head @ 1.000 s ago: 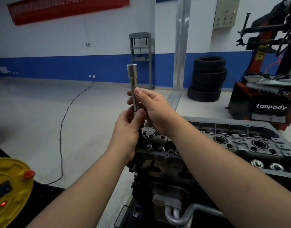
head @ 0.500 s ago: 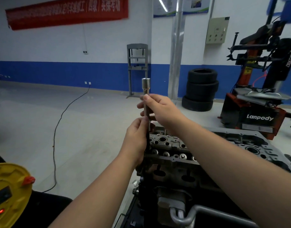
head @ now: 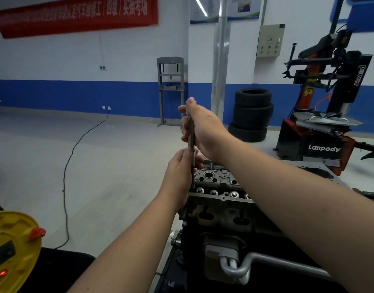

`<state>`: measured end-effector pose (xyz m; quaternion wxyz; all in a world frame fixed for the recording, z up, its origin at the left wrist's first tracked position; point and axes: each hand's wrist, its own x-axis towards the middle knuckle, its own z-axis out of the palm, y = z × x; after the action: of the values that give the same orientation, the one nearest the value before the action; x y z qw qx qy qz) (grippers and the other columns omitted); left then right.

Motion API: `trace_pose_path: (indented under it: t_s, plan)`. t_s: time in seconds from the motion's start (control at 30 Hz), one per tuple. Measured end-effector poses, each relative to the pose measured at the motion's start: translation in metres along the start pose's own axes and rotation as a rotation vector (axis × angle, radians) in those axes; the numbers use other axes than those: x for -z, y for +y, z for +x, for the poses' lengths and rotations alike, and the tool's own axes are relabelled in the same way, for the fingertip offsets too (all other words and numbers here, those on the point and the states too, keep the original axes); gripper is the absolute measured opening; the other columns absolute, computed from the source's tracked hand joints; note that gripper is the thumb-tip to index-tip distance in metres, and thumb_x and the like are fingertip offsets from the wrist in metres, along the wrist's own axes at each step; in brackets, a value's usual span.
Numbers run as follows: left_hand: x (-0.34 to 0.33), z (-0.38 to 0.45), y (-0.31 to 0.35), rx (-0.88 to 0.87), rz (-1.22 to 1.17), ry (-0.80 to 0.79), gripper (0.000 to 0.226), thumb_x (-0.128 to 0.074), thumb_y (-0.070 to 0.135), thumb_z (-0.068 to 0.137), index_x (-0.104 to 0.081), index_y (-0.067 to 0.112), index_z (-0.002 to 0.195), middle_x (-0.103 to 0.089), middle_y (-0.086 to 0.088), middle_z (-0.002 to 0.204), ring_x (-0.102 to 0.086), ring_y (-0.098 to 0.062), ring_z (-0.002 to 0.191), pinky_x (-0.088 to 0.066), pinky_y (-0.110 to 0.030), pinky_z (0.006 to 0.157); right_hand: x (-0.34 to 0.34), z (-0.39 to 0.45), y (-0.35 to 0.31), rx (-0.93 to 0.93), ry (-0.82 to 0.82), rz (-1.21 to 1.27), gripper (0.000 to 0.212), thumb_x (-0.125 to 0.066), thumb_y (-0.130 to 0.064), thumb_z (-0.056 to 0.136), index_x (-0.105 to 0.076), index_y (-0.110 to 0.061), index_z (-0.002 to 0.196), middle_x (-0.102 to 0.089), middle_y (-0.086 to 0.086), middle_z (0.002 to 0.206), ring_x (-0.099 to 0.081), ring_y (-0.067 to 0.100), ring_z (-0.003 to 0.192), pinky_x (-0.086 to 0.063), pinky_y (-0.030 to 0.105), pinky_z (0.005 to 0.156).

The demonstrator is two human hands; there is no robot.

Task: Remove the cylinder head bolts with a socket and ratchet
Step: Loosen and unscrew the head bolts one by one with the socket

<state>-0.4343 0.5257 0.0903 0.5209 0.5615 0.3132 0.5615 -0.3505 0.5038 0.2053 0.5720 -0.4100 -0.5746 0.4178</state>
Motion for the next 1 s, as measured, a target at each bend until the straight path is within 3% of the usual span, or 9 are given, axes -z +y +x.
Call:
trace_pose_path:
  t_s: [0.1,0.2,0.4,0.47,0.53,0.67,0.8,0.87,1.0]
  plan:
    - [0.0,0.001,0.0,0.022,-0.021,0.053,0.033,-0.064,0.055,0.085,-0.068,0.024,0.095,-0.069,0.006,0.078,-0.062,-0.013,0.076,-0.051,-0.039,0.081,0.0,0.001,-0.003,-0.089,0.069,0.042,0.048,-0.037,-0.057,0.103,-0.059,-0.016,0.113,-0.056,0.0,0.073,-0.054,0.018,0.071,-0.051,0.037,0.076]
    - [-0.004,0.005,0.001,0.039,-0.008,0.125,0.041,-0.076,0.056,0.077,-0.061,0.022,0.096,-0.067,0.003,0.074,-0.061,-0.019,0.076,-0.051,-0.043,0.078,-0.002,0.002,0.001,-0.079,0.087,-0.105,0.041,-0.045,-0.057,0.1,-0.059,-0.018,0.104,-0.058,0.0,0.079,-0.057,0.015,0.072,-0.053,0.035,0.074]
    - [-0.01,0.01,0.011,0.2,0.043,0.102,0.045,-0.076,0.059,0.073,-0.062,0.019,0.089,-0.065,0.005,0.072,-0.06,-0.018,0.077,-0.048,-0.038,0.08,0.012,0.009,0.007,-0.026,-0.063,-0.435,0.03,-0.054,-0.043,0.101,-0.065,-0.016,0.101,-0.065,-0.003,0.077,-0.064,0.011,0.069,-0.056,0.033,0.072]
    - [-0.011,0.015,0.013,0.239,0.028,0.106,0.03,-0.073,0.045,0.082,-0.063,0.018,0.087,-0.064,0.004,0.068,-0.058,-0.022,0.078,-0.044,-0.041,0.081,0.015,0.015,0.009,0.029,-0.1,-0.675,0.033,-0.055,-0.049,0.099,-0.067,-0.018,0.101,-0.066,-0.007,0.081,-0.061,0.008,0.073,-0.051,0.027,0.07]
    - [-0.014,0.018,0.013,0.247,0.026,0.115,0.013,-0.067,0.031,0.088,-0.067,0.018,0.088,-0.062,0.004,0.065,-0.055,-0.021,0.076,-0.04,-0.04,0.076,0.017,0.019,0.014,0.049,-0.139,-0.724,0.034,-0.061,-0.048,0.096,-0.07,-0.016,0.103,-0.065,-0.008,0.08,-0.06,0.003,0.069,-0.049,0.025,0.068]
    - [-0.012,0.019,0.002,0.162,0.001,0.139,0.017,-0.064,0.031,0.094,-0.068,0.019,0.083,-0.06,0.007,0.061,-0.053,-0.013,0.063,-0.042,-0.03,0.065,0.03,0.023,0.031,0.047,-0.292,-0.524,0.017,-0.074,-0.028,0.09,-0.072,-0.022,0.106,-0.073,-0.011,0.087,-0.069,-0.001,0.08,-0.054,0.016,0.07]
    - [-0.012,0.017,-0.003,0.066,-0.046,0.139,0.021,-0.06,0.018,0.102,-0.066,0.016,0.082,-0.063,0.009,0.061,-0.057,-0.007,0.059,-0.046,-0.019,0.054,0.036,0.025,0.048,0.011,-0.308,-0.125,0.023,-0.076,-0.005,0.085,-0.061,-0.005,0.102,-0.067,0.003,0.079,-0.067,0.014,0.069,-0.056,0.023,0.066]
    - [-0.011,0.016,-0.001,0.055,-0.091,0.117,0.023,-0.053,0.009,0.102,-0.071,0.014,0.089,-0.072,0.004,0.071,-0.067,-0.007,0.065,-0.05,-0.017,0.056,0.036,0.026,0.055,-0.018,-0.321,0.009,0.016,-0.073,-0.003,0.086,-0.059,-0.007,0.094,-0.069,0.006,0.076,-0.066,0.016,0.069,-0.056,0.027,0.063]
    - [-0.006,0.009,0.004,0.101,-0.251,0.061,0.039,-0.042,0.024,0.105,-0.08,0.017,0.101,-0.078,-0.009,0.1,-0.075,-0.015,0.088,-0.057,-0.024,0.068,0.041,0.024,0.057,-0.066,-0.403,0.114,0.015,-0.072,-0.021,0.085,-0.064,-0.01,0.092,-0.073,0.006,0.084,-0.068,0.015,0.068,-0.054,0.025,0.056]
